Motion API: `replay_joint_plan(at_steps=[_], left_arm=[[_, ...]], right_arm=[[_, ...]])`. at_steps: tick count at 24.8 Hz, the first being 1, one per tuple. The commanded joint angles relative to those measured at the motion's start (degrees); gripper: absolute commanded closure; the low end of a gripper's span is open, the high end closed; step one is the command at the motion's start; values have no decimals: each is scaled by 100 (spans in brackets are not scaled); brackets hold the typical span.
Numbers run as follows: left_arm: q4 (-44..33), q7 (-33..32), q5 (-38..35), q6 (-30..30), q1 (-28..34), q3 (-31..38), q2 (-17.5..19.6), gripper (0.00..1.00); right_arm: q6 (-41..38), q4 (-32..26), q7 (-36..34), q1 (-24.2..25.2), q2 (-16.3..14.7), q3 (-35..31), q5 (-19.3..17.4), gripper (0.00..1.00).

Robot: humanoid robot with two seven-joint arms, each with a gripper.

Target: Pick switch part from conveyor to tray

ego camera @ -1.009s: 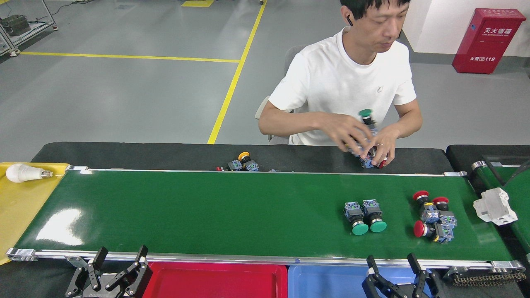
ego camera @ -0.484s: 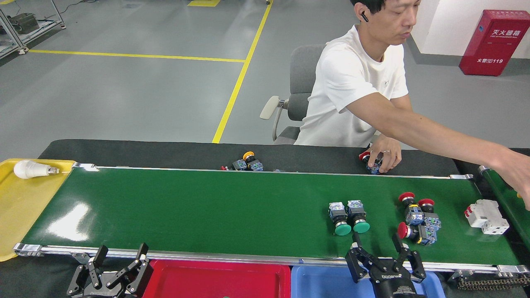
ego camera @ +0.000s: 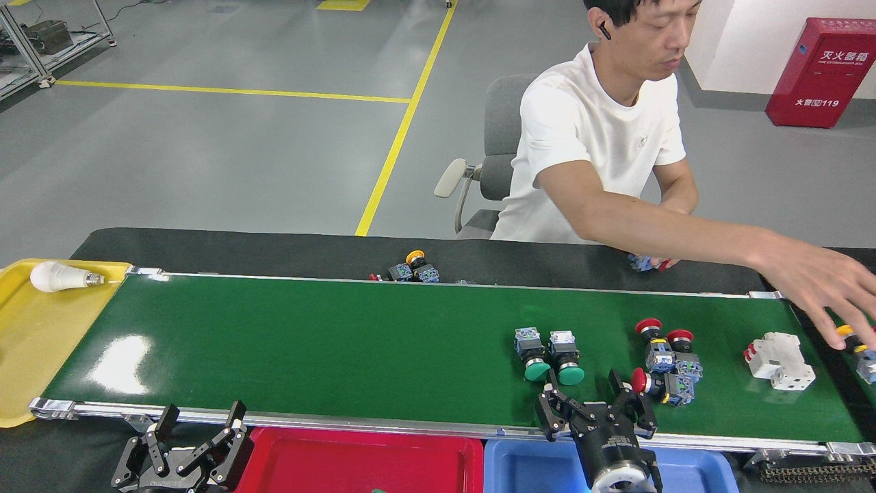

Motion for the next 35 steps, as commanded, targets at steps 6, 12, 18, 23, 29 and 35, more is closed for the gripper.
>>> replay_joint_plan(at_steps=[6,12,18,23,29,35], left_arm=[[-59,39,-23,-63,-50,-13,61,0],[-68,39,-67,-37,-173,-900,78,0],[-33,39,-612,-81,-472,-1322,25,0],[47,22,-638,-28,-736,-1779,43,0],[802,4,-831,253,-1140,-2139,-19,0],[1857,22,-1104,737,-1852,-2386,-247,0]], right_arm=[[-587,134,98,-272,-89,247,-116,89],[-1061,46,81,-272,-106,247,-485,97],[-1922,-287,98,-87,-185,238,-643,97],[-3760,-1553,98,1108,-598,212,-1197,93],[-4797,-1879,247,1767,-651,282,-1356,65],[-4691,-1861,828,1838,-361,291,-1373,1]])
